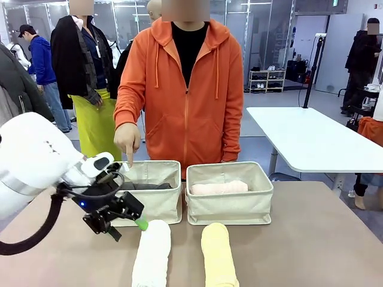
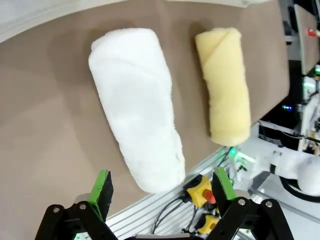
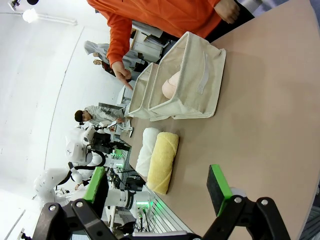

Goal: Divide the towels into two baskets.
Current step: Pick up one hotel-folded towel from the bottom of the table and place it in the Fabric basket indicated by the person.

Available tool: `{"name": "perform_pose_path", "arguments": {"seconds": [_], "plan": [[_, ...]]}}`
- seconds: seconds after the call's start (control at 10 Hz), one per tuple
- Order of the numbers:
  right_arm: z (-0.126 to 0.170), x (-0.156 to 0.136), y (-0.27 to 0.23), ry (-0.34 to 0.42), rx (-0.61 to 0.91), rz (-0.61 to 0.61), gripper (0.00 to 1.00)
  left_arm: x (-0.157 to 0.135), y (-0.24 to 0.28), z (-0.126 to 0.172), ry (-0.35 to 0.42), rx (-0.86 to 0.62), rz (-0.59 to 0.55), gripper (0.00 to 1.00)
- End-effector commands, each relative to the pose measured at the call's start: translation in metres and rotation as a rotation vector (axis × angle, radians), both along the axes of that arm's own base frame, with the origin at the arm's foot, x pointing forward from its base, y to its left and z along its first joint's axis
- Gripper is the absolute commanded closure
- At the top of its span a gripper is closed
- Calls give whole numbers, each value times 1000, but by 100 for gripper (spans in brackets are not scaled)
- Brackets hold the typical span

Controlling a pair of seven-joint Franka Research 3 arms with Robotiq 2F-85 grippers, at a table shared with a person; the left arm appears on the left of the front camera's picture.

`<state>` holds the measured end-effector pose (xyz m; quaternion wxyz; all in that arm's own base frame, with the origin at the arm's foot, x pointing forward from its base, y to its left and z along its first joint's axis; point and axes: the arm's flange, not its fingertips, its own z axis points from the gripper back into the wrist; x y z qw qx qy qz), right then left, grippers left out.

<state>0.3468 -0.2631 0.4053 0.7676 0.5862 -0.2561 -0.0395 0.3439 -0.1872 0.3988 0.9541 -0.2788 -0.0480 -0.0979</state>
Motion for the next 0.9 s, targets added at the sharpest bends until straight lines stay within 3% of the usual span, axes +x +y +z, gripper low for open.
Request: {"name": "perform_pose_path", "arguments": {"seconds": [0.0, 0.8], "plan": [[3, -2, 1, 7, -7, -6, 0, -32, 5, -28, -24, 56, 60, 0], [3, -2, 1, 7, -7, -6, 0, -27, -30, -77, -59, 155, 238, 0]]}}
